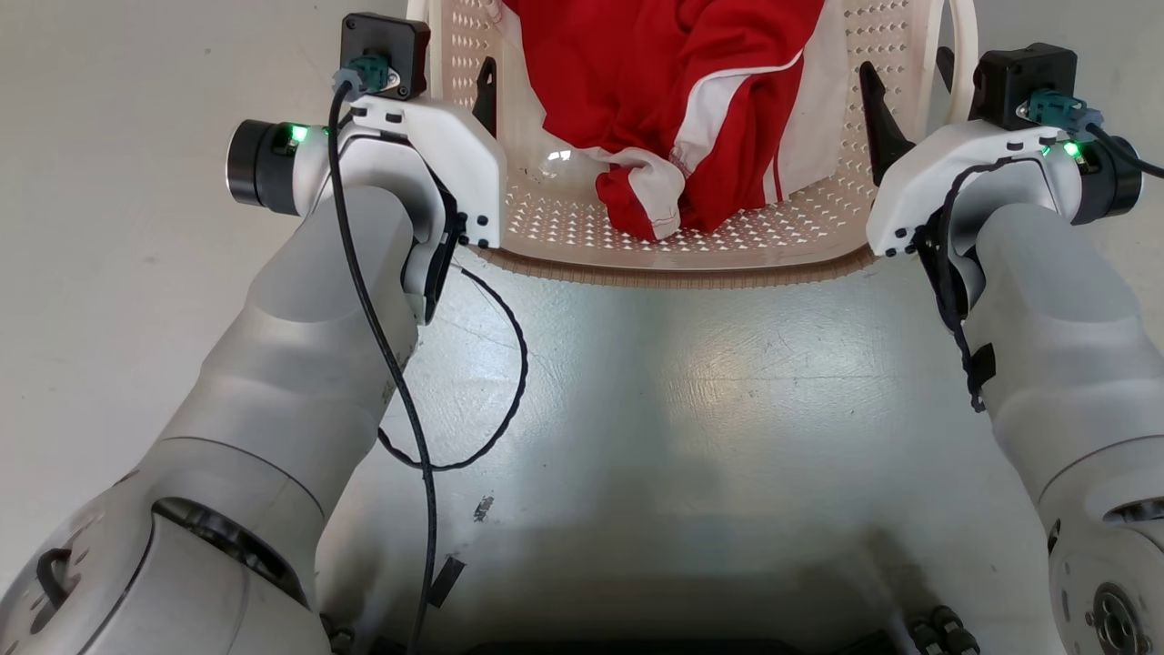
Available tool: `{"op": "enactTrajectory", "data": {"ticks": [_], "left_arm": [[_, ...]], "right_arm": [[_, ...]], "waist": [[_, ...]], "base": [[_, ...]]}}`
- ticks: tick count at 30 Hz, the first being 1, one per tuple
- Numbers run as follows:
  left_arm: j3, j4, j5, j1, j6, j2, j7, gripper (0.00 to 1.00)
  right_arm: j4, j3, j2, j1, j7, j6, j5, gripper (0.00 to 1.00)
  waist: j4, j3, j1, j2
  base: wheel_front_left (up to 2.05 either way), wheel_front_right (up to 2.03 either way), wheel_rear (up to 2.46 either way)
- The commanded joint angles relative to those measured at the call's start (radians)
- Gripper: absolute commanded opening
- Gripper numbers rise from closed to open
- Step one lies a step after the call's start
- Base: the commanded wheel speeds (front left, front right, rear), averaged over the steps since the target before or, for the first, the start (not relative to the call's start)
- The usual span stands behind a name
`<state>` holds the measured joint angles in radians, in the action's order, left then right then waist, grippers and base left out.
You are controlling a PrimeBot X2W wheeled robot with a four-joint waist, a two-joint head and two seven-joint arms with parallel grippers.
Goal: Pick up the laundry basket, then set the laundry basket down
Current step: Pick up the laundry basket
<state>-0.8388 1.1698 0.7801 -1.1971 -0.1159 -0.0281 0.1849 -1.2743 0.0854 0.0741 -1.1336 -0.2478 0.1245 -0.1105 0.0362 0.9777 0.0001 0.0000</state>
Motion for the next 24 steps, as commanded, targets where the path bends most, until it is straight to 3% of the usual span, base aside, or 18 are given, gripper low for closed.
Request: {"op": "enactTrajectory", "data": {"ticks": [1, 2, 3, 4, 15, 24], "left_arm": [[0.004, -0.002, 0.01, -0.007, -0.011, -0.022, 0.006, 1.0], [-0.002, -0.001, 0.013, -0.008, -0.011, -0.022, 0.007, 0.41], [-0.008, 0.001, 0.015, -0.008, -0.01, -0.022, 0.005, 0.0], [-0.015, 0.005, 0.016, -0.006, -0.009, -0.022, 0.0, 0.0], [-0.069, 0.012, 0.048, 0.007, -0.025, -0.022, 0.001, 0.0], [-0.107, 0.031, 0.087, 0.072, -0.014, -0.022, -0.021, 0.0]], "right_arm": [[0.002, -0.016, -0.024, 0.016, -0.01, 0.006, 0.01, 0.92], [0.001, -0.016, -0.024, 0.017, -0.008, 0.006, 0.01, 0.49], [0.0, -0.013, -0.024, 0.019, -0.002, 0.006, 0.012, 0.11], [-0.002, -0.01, -0.024, 0.021, 0.01, 0.006, 0.013, 0.0], [-0.009, -0.003, -0.024, 0.038, 0.053, 0.006, 0.006, 0.0], [-0.014, -0.098, -0.024, 0.101, 0.096, 0.006, 0.076, 0.0]], "waist": [[-0.001, -0.001, 0.0, 0.0], [-0.003, -0.001, 0.0, 0.0], [-0.004, -0.001, 0.0, 0.0], [-0.005, -0.001, 0.0, 0.0], [-0.008, -0.023, 0.0, 0.0], [-0.017, -0.126, 0.0, 0.0]], "base": [[0.0, 0.0, 0.0], [0.0, 0.0, 0.0], [0.0, 0.0, 0.0], [0.0, 0.0, 0.0], [0.0, 0.0, 0.0], [0.0, 0.0, 0.0]]}}
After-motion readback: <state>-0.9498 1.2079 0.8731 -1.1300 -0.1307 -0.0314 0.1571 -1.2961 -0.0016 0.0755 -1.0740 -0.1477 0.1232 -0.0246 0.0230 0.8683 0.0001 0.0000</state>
